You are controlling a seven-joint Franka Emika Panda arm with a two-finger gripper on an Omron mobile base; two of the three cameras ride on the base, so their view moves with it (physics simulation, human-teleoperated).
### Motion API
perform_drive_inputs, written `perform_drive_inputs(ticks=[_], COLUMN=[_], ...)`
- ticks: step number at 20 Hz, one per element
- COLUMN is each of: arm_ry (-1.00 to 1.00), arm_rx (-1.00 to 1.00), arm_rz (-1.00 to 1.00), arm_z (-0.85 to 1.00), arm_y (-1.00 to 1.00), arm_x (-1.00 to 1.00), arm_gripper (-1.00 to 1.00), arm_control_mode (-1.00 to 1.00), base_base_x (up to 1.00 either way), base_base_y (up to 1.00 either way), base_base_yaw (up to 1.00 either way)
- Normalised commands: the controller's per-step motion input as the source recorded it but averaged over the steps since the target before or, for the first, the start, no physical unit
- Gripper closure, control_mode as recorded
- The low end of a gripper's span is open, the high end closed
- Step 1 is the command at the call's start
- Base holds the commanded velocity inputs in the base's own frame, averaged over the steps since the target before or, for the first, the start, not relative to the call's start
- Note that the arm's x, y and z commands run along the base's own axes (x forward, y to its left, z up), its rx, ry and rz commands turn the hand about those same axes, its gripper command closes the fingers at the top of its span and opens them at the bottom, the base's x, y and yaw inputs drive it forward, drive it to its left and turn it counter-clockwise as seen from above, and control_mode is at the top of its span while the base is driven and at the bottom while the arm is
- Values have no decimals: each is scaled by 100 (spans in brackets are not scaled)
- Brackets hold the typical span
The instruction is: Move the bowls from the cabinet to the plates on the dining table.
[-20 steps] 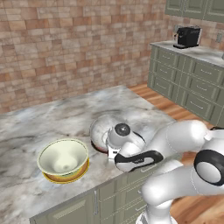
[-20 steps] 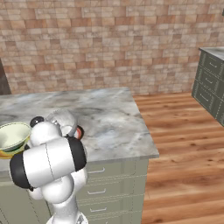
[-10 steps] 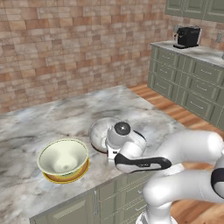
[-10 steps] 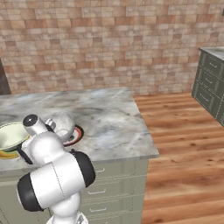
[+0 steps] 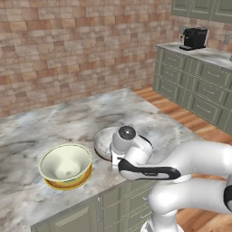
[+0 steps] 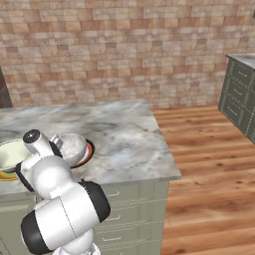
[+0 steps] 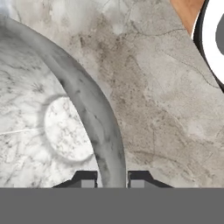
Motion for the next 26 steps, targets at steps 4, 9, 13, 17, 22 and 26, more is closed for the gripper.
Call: perform_drive_inputs(ticks=[4, 9, 13, 17, 22, 26], arm_ry=[-1, -3, -9, -8, -9, -11], arm_rx=[-8, -6, -5, -5, -2, 0], arm_rz=[2, 3, 1, 2, 3, 6], arm_z=[-34, -16, 31, 16, 18, 45], arm_y=[-32, -37, -24, -28, -17, -2], arm_x=[0, 0, -5, 0, -20, -70], arm_gripper=[-100, -100, -100, -100, -100, -100], arm_control_mode=[-100, -100, -100, -100, -100, -100], base_base_x=[0, 0, 0, 0, 0, 0], base_base_y=[0, 0, 0, 0, 0, 0], base_base_yaw=[0, 0, 0, 0, 0, 0])
